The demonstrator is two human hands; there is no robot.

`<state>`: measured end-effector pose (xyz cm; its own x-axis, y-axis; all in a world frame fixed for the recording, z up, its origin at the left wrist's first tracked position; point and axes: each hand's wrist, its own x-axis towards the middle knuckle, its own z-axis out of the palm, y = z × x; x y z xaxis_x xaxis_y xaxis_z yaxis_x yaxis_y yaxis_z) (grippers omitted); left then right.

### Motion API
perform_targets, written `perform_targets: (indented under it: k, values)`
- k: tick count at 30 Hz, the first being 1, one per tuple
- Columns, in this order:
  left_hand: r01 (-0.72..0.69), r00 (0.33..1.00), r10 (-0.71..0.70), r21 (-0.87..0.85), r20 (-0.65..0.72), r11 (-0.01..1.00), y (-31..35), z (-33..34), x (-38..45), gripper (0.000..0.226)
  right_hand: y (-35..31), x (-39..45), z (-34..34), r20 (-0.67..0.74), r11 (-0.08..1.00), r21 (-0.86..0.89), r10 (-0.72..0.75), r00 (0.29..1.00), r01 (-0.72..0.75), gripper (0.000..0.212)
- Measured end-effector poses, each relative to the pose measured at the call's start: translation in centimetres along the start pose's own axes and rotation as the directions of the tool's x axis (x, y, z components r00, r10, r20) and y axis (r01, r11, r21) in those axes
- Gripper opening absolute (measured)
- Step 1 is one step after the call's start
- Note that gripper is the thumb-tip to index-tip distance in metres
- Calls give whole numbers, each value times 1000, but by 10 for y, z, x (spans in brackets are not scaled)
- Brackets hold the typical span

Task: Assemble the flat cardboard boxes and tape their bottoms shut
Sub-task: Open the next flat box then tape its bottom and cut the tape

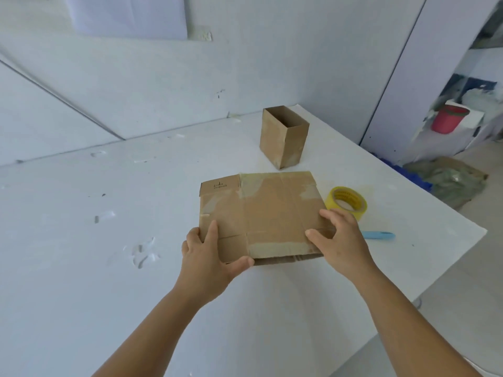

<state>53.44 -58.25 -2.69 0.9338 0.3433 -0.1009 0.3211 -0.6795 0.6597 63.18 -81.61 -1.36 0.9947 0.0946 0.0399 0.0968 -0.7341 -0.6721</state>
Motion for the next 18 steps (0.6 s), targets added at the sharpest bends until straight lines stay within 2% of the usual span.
perform_targets:
  k: [7, 12, 15, 18]
  values:
    - [98, 990, -97, 2, -102, 995, 16, -9, 12, 95, -8, 43, -3, 36, 986, 114, -128, 991, 123, 52]
    - [119, 959, -129, -55, -252, 991, 42, -2, 8, 73, -4, 69, -15, 123, 957, 233, -207, 971, 174, 50]
    - [161, 922, -179, -80, -342, 984, 67, 8, 1, 74, 0, 85, -31, 149, 925, 316, -268, 952, 211, 48]
    - [160, 896, -200, -130, -397, 978, 92, 18, -5, 83, 2, 98, -47, 184, 873, 417, -355, 916, 255, 60]
